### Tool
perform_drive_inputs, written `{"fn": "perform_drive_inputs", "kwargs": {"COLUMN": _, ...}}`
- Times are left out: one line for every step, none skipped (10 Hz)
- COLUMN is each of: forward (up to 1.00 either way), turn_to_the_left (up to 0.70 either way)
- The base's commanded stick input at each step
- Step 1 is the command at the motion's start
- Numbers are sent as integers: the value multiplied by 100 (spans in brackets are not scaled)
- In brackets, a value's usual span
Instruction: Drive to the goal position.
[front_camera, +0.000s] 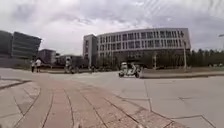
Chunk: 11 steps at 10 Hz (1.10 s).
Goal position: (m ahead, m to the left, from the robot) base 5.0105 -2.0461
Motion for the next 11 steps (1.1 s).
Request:
{"fn": "perform_drive_inputs", "kwargs": {"forward": 70, "turn_to_the_left": 0}}
{"fn": "perform_drive_inputs", "kwargs": {"forward": 70, "turn_to_the_left": 0}}
{"fn": "perform_drive_inputs", "kwargs": {"forward": 70, "turn_to_the_left": 0}}
{"fn": "perform_drive_inputs", "kwargs": {"forward": 70, "turn_to_the_left": 0}}
{"fn": "perform_drive_inputs", "kwargs": {"forward": 70, "turn_to_the_left": 0}}
{"fn": "perform_drive_inputs", "kwargs": {"forward": 70, "turn_to_the_left": 0}}
{"fn": "perform_drive_inputs", "kwargs": {"forward": 70, "turn_to_the_left": 0}}
{"fn": "perform_drive_inputs", "kwargs": {"forward": 70, "turn_to_the_left": 0}}
{"fn": "perform_drive_inputs", "kwargs": {"forward": 70, "turn_to_the_left": 0}}
{"fn": "perform_drive_inputs", "kwargs": {"forward": 70, "turn_to_the_left": 0}}
{"fn": "perform_drive_inputs", "kwargs": {"forward": 70, "turn_to_the_left": 0}}
